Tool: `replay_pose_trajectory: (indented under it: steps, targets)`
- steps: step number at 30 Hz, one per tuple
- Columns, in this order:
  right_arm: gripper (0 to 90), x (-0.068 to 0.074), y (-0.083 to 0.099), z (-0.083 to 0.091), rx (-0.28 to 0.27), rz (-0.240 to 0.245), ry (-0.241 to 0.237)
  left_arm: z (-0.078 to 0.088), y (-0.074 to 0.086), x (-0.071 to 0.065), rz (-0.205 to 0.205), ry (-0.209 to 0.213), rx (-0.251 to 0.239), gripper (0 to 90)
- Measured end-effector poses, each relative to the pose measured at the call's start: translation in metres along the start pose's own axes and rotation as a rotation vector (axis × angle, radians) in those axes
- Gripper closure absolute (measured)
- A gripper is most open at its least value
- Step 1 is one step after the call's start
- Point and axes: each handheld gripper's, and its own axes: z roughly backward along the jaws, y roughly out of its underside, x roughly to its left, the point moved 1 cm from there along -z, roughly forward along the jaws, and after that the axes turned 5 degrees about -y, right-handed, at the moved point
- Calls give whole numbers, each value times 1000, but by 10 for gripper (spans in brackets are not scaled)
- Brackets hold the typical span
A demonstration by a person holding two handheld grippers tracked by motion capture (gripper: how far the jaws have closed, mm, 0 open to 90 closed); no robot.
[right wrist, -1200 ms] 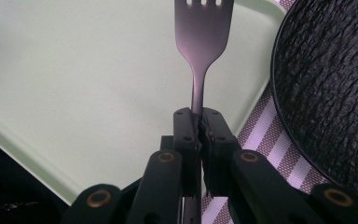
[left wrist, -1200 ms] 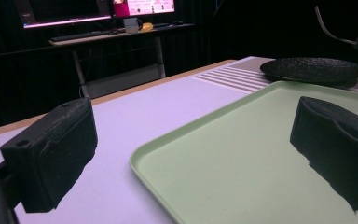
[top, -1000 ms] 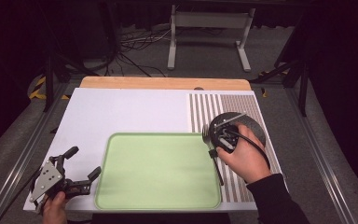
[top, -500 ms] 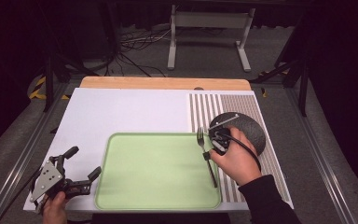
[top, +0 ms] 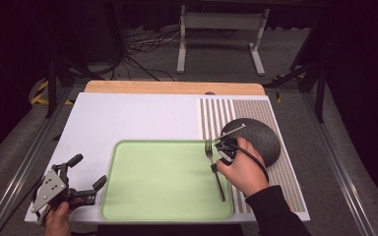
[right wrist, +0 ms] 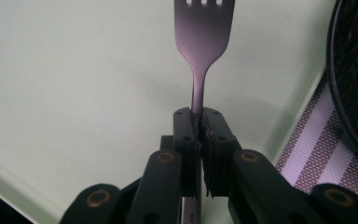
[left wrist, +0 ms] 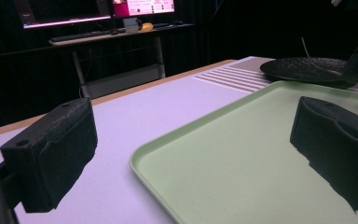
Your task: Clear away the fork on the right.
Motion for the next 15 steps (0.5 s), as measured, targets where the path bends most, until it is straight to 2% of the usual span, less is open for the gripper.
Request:
replay_pose_trajectory:
  steps: [15]
  targets:
    - [848,-10,2,-15,14,-31,-5,0,0,0,-1,1,2,12]
